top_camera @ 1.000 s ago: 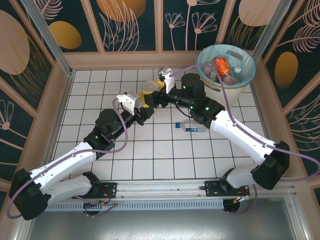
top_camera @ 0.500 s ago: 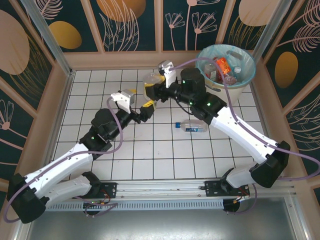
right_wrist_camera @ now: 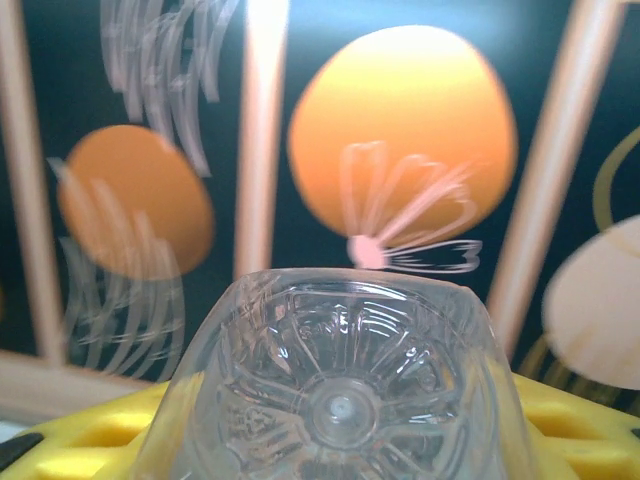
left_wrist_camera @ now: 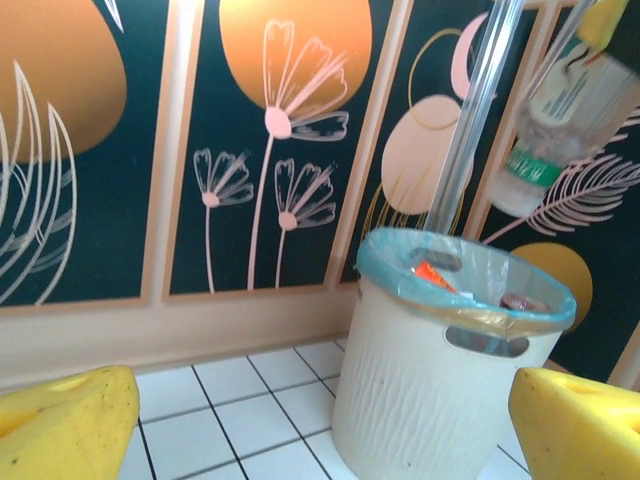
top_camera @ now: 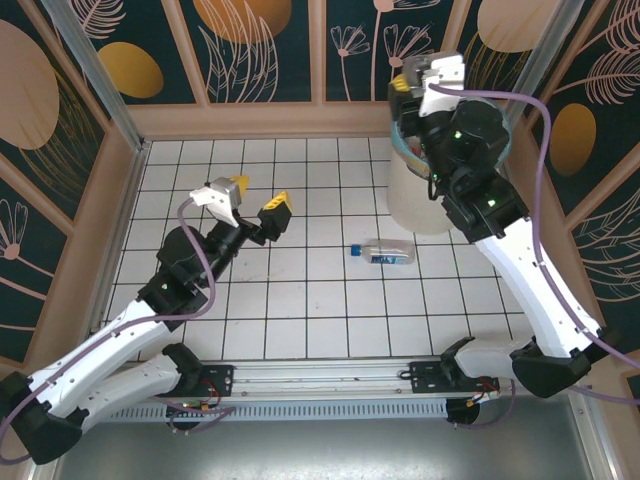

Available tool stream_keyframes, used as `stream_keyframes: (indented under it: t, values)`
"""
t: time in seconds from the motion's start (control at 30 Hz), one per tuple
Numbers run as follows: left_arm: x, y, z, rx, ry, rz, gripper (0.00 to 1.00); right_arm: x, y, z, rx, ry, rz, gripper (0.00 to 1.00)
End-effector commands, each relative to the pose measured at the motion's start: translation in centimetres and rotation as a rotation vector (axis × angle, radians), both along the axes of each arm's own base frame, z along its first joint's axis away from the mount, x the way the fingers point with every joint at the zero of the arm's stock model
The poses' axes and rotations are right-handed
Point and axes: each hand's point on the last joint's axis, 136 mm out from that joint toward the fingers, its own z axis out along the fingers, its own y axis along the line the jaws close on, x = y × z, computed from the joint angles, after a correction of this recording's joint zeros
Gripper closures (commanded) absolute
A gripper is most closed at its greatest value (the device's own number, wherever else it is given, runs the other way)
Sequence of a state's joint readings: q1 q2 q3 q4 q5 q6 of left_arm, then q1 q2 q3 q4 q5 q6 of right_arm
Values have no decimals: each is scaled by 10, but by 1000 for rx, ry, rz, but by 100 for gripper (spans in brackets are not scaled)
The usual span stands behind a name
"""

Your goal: Put the plastic bottles in the bin

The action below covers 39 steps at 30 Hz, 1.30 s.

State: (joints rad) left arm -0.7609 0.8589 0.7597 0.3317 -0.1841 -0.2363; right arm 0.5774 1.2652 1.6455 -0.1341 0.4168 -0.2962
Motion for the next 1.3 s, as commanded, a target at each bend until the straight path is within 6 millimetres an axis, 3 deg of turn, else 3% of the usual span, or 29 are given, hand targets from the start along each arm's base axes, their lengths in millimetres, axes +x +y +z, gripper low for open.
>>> stream_keyframes:
  t: [0.0,0.13,0.3,0.5,0.87,1.27]
  values:
    - [1,-7,7,-30,35,-38,5,8,-47,8,-43,-39,-195,56]
    - [4,-15,-2,-31,76,-60,6,27,-68,-11,-137,-11,-286,55]
    - [8,-19,-10,-32,115,-63,6,49,-69,-49,-218,50,-319,55]
    - [6,-10,-5,-71,94,-36,6,73,-86,-79,-253,128,-416,56]
    - [11,-7,-17,-52,113,-1,6,102,-125,-122,-261,283,-528,53]
    - [20,-17,-20,-36,123,-7,6,118,-143,-148,-288,362,-558,49]
